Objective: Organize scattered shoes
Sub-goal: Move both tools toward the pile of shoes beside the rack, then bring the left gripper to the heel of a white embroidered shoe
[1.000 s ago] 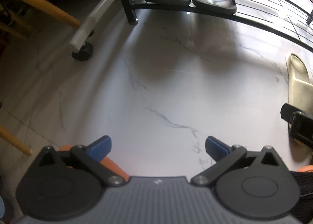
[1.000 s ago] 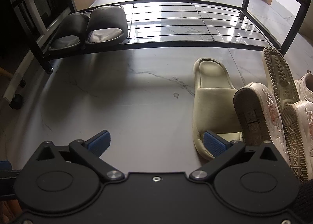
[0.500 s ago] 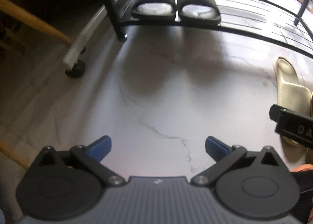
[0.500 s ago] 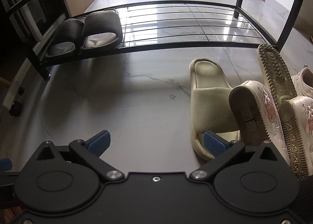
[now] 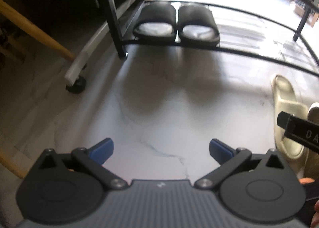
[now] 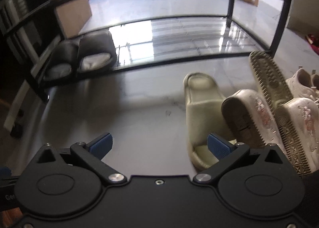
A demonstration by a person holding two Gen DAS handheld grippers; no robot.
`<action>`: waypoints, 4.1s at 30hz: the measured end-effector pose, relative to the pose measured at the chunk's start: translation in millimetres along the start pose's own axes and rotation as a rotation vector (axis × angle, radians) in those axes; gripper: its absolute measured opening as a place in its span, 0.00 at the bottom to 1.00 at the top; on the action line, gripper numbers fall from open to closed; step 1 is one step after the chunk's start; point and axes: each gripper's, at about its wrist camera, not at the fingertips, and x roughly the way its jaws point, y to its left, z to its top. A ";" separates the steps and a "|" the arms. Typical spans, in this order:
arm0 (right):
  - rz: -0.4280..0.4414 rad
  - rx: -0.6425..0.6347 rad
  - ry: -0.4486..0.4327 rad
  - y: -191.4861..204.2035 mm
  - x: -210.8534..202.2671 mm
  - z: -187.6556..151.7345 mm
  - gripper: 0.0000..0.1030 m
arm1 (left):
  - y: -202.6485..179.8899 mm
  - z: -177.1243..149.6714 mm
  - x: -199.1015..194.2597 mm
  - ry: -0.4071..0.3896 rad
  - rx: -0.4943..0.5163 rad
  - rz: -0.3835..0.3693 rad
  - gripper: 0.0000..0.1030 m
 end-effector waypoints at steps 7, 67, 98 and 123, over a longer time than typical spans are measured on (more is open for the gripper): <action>0.012 0.109 -0.071 -21.6 -37.9 5.2 1.00 | -1.4 3.1 -18.7 -0.111 -0.022 -0.036 0.99; 0.178 0.875 -0.278 -262.9 -119.2 -35.7 1.00 | -202.7 37.7 32.6 0.191 0.142 -0.581 0.99; 0.334 1.047 -0.206 -278.6 -98.7 -47.0 1.00 | -264.7 43.5 104.3 0.521 -0.162 -0.758 0.99; 0.369 1.087 -0.185 -282.6 -94.8 -51.0 1.00 | -275.6 40.4 111.7 0.541 -0.096 -0.728 0.94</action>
